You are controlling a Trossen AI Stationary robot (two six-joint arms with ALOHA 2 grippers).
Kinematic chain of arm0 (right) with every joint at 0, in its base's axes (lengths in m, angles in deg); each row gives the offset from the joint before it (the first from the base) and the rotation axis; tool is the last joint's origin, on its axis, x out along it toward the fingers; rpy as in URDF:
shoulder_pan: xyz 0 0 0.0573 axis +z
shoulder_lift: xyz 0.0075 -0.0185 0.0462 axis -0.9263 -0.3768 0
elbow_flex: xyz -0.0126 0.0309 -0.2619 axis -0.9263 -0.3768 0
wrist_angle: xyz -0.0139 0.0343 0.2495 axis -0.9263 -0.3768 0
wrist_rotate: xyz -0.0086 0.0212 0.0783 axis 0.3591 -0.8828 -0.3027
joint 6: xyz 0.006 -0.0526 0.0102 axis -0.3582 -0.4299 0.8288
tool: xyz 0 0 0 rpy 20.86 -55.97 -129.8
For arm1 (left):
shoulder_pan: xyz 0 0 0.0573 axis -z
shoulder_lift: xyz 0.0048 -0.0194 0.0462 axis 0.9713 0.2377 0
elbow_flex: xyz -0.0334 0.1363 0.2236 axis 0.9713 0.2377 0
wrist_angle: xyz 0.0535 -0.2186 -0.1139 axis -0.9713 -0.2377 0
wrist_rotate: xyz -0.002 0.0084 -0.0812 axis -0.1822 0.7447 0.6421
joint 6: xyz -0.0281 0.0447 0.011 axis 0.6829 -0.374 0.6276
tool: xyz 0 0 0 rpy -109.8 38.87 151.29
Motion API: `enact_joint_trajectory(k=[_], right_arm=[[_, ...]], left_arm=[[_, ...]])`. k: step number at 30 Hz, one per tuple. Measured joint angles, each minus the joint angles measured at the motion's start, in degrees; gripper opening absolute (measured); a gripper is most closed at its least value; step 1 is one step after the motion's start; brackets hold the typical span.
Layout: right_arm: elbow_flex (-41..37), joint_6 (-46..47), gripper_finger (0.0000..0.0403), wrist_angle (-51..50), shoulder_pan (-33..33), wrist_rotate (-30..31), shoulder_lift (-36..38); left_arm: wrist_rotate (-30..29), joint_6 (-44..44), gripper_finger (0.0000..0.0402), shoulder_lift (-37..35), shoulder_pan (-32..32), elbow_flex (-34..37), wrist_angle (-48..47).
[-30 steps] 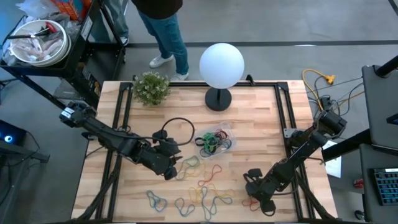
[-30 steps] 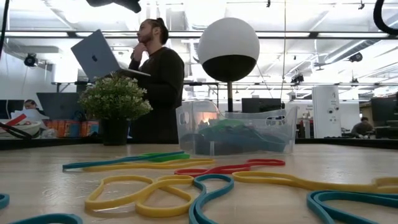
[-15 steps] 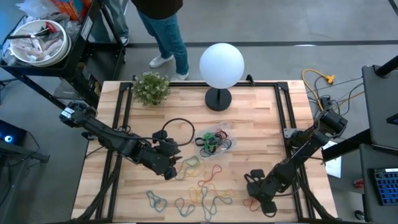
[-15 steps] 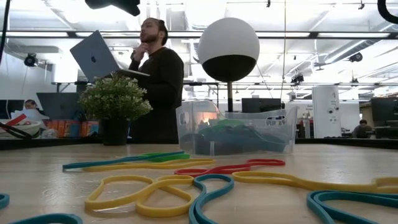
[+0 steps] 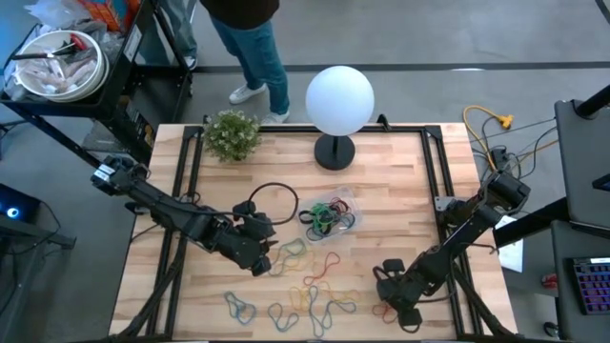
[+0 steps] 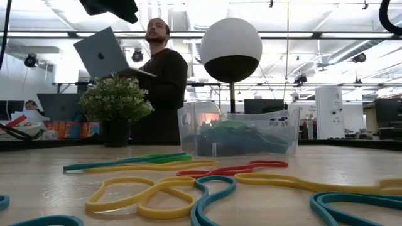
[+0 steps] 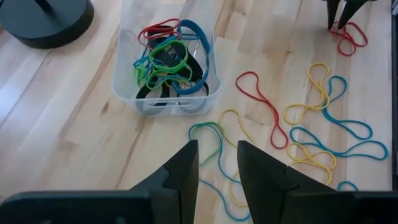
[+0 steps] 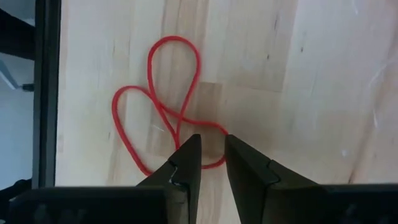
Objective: Pick and place rubber bands into bin
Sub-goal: Put the red rubber band into the transparent bin
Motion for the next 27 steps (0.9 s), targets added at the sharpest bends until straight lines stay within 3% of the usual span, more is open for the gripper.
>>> enact_joint_trajectory(k=[16,27], right_arm=[[2.2,-0.9,0.0068,-0.2,1.0,-0.2,-0.3],[2.5,-0.5,0.0068,-2.2,1.1,2.9,-0.3]], left_arm=[[0.2,0.0,0.0095,0.0,0.1,0.0,0.5],[0.3,0.0,0.0095,0.0,0.1,0.0,0.6]])
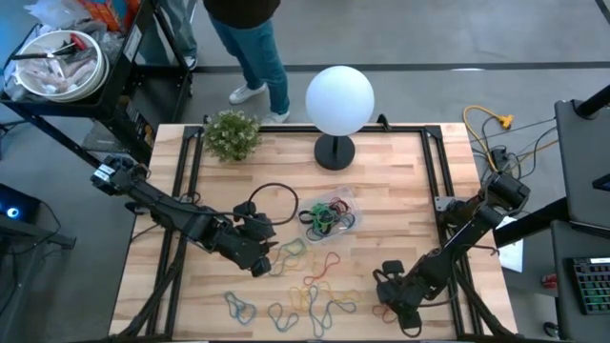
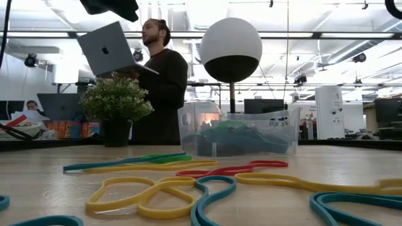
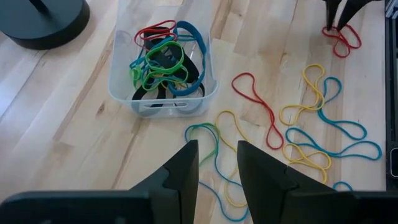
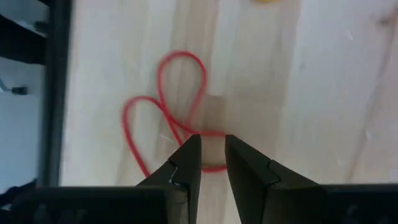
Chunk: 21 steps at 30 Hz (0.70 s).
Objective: Pick and place rubber bands into bin
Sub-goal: Put the red rubber band into the transparent bin
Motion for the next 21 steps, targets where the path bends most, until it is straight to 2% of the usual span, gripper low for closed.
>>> enact_joint_trajectory(k=[5,21], right_arm=[[0.0,0.0,0.0068,-2.7,0.0,0.1,0.0],[-0.1,-0.2,0.0068,-1.3,0.0,0.6,-1.6]], left_arm=[[0.0,0.0,0.0095,0.0,0.0,0.0,0.0],[0.1,0.0,0.0095,0.0,0.0,0.1,0.8]])
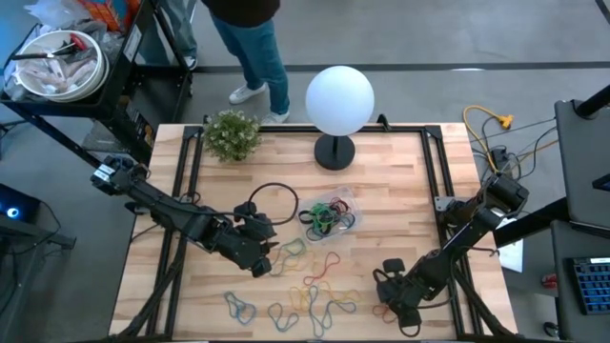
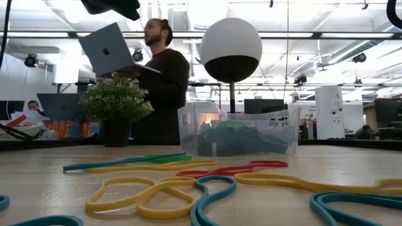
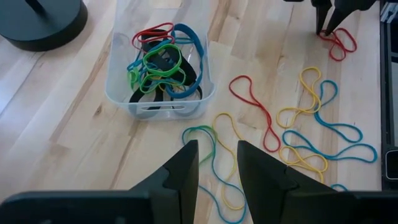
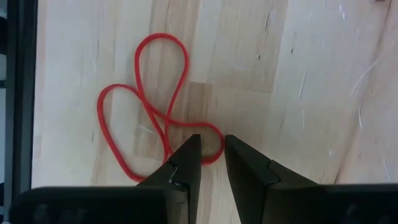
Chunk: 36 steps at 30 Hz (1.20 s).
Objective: Pick and place rubber bands into bin
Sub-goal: Put the red rubber band into the transparent bin
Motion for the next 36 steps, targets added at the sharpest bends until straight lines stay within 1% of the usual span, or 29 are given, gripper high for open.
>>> enact_joint_trajectory(k=[9,12,15,18,22,26,32,36], right_arm=[[0.2,3.9,0.0066,-0.3,0.0,0.6,-1.3],[0.3,5.9,0.0050,-1.3,0.0,0.8,-1.6],[0.3,7.2,0.0018,-2.0,0.0,0.9,-1.7],[0.3,8.3,0.0010,-2.3,0.0,1.2,-1.8],[1.1,8.6,0.0008,-3.1,0.1,2.6,-1.3],[3.6,7.8,0.0008,-9.6,0.0,6.8,-0.4],[10.3,6.8,0.0008,-20.0,-0.1,13.3,1.2],[15.5,6.8,0.0008,-27.5,-0.2,19.3,1.6]], left_arm=[[0.0,0.0,0.0095,0.0,0.0,0.0,0.3],[0.0,0.0,0.0095,0.0,0.0,0.0,0.3],[0.0,0.0,0.0095,0.0,0.0,0.0,0.3],[0.0,0.0,0.0095,0.0,0.0,0.0,0.3],[0.0,0.0,0.0095,0.0,0.1,0.0,0.4],[-0.1,-0.1,0.0095,0.0,0.2,0.0,0.5],[-0.1,-0.5,0.0095,0.0,0.3,0.0,0.6],[-0.1,-0.6,0.0095,0.0,0.3,0.1,0.6]])
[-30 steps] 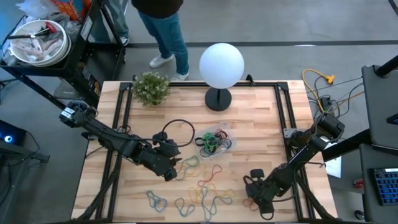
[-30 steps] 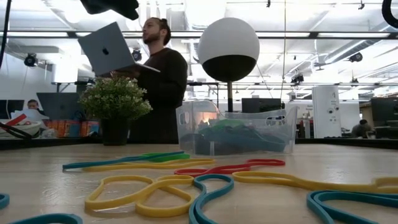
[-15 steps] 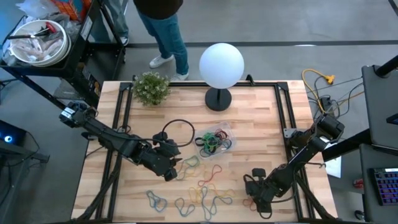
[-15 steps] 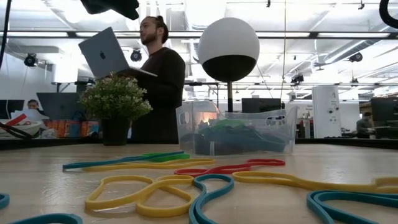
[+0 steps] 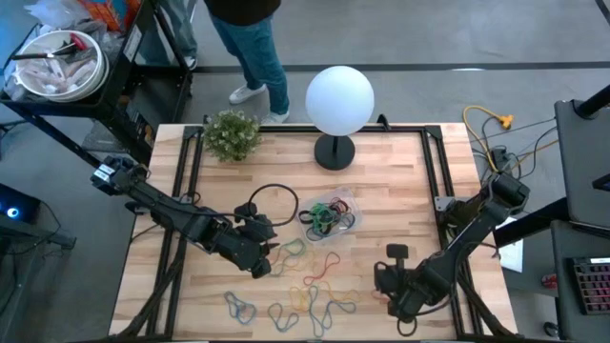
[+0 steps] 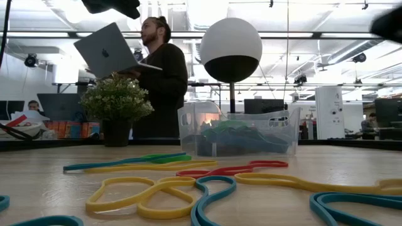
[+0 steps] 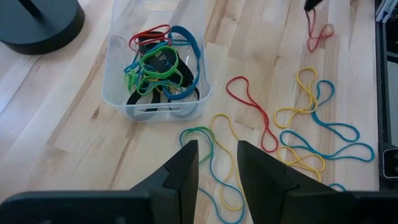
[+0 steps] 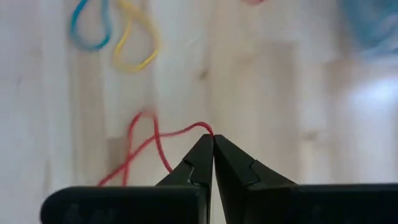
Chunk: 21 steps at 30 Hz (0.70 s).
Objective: Pick and place rubber bands into bin
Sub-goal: Put the red rubber band into the transparent bin
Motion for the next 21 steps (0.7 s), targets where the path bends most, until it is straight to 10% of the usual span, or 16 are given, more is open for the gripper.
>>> enact_joint_trajectory(k=[21], right_arm=[[17.5,-4.1,0.0008,-16.6,-7.4,27.0,0.7]], left_arm=[[0.0,0.1,0.0095,0.0,0.0,0.0,2.2]])
